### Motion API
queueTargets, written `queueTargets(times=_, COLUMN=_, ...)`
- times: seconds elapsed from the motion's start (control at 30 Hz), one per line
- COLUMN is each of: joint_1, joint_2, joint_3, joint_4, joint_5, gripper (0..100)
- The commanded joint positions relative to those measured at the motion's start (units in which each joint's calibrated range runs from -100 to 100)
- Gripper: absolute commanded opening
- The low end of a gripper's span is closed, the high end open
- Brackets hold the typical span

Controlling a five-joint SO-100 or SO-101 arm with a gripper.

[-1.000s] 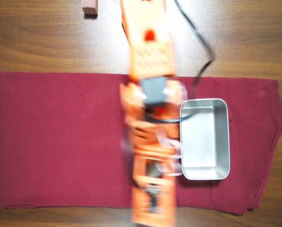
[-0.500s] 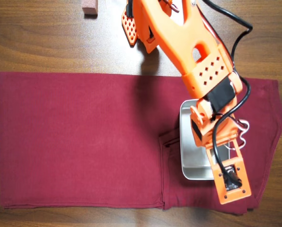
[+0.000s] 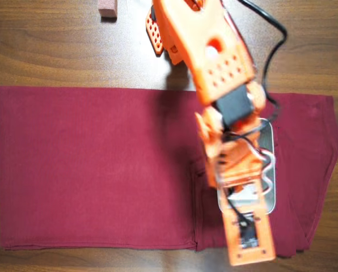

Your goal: Grab the cube

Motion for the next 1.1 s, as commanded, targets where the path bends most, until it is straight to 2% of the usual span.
queueTargets(times=0.0, joint_1=11.92, joint_2=-21.38, joint_3=19.29, joint_4=-8.61, joint_5=6.64, gripper=1)
queueTargets(times=0.07, joint_1=19.5, joint_2=-35.06, joint_3=33.41, joint_4=-12.58, joint_5=9.96, gripper=1)
queueTargets(times=0.13, joint_1=24.69, joint_2=-47.66, joint_3=45.51, joint_4=-11.84, joint_5=11.14, gripper=1)
queueTargets(times=0.23, joint_1=28.72, joint_2=-64.35, joint_3=60.99, joint_4=-6.49, joint_5=11.82, gripper=1)
queueTargets(times=0.33, joint_1=30.16, joint_2=-73.23, joint_3=69.0, joint_4=-2.16, joint_5=11.62, gripper=1)
queueTargets(times=0.43, joint_1=30.64, joint_2=-73.23, joint_3=71.55, joint_4=-1.61, joint_5=9.96, gripper=1)
queueTargets(times=0.53, joint_1=29.01, joint_2=-73.32, joint_3=71.55, joint_4=12.23, joint_5=5.71, gripper=0)
queueTargets(times=0.67, joint_1=28.72, joint_2=-73.32, joint_3=71.64, joint_4=27.26, joint_5=4.64, gripper=0)
queueTargets(times=1.07, joint_1=28.53, joint_2=-73.32, joint_3=71.64, joint_4=28.64, joint_5=4.44, gripper=1)
